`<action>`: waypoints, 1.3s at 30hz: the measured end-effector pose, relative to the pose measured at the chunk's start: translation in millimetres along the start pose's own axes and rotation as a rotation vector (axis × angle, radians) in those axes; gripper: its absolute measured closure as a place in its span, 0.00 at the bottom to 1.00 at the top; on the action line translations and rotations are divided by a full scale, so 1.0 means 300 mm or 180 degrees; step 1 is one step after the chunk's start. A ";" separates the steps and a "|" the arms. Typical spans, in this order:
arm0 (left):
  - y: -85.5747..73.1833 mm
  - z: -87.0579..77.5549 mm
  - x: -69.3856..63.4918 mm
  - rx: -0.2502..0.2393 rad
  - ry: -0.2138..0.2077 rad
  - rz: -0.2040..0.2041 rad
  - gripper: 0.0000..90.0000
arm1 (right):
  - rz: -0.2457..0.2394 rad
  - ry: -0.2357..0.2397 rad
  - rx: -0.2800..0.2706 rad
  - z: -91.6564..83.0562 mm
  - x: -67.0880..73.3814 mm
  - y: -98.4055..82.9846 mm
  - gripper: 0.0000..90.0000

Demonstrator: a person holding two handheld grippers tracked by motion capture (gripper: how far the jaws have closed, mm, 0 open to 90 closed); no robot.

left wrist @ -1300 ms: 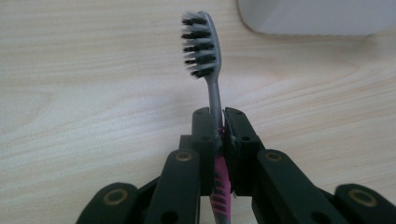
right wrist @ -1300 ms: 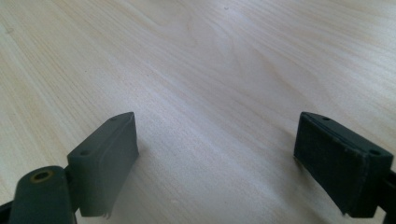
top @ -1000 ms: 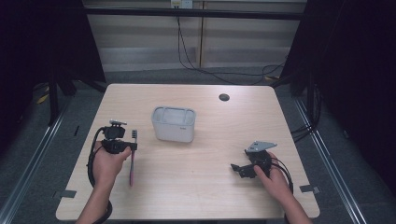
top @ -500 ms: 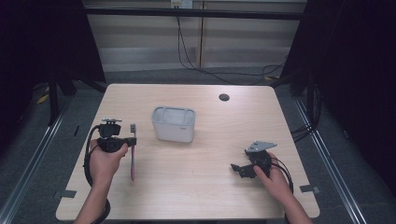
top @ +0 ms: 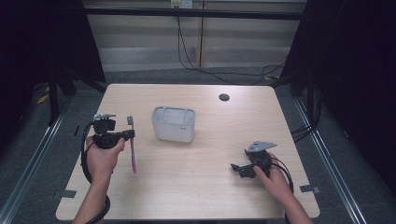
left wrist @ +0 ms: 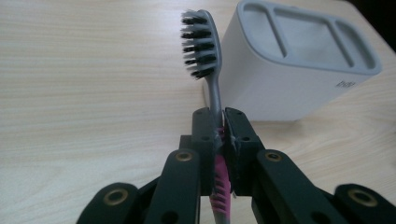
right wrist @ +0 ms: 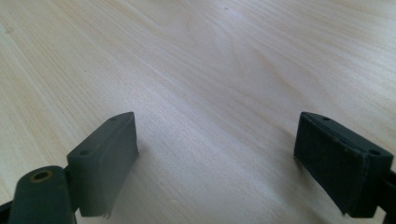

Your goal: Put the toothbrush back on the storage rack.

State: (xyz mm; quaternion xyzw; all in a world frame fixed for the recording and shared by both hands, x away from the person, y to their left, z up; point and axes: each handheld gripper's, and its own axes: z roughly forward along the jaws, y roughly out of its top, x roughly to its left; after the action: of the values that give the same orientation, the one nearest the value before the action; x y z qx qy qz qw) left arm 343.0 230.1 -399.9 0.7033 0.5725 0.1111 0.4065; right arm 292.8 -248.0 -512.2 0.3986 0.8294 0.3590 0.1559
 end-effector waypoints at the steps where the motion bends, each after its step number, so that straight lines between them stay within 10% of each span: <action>1: 0.008 -0.007 0.002 -0.0056 -0.0017 -0.0012 0.93 | 0.0000 0.0000 0.0000 0.000 0.000 0.000 0.14; 39: 0.148 -0.049 -0.062 -0.0660 -0.0084 0.0213 0.93 | 0.0000 -0.0001 0.0000 0.000 0.000 0.000 0.14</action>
State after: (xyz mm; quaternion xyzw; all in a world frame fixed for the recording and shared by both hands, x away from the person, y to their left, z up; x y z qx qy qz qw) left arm 359.7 219.2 -353.6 0.6776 0.5286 0.1740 0.4808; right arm 292.8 -247.9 -512.2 0.3987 0.8294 0.3589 0.1560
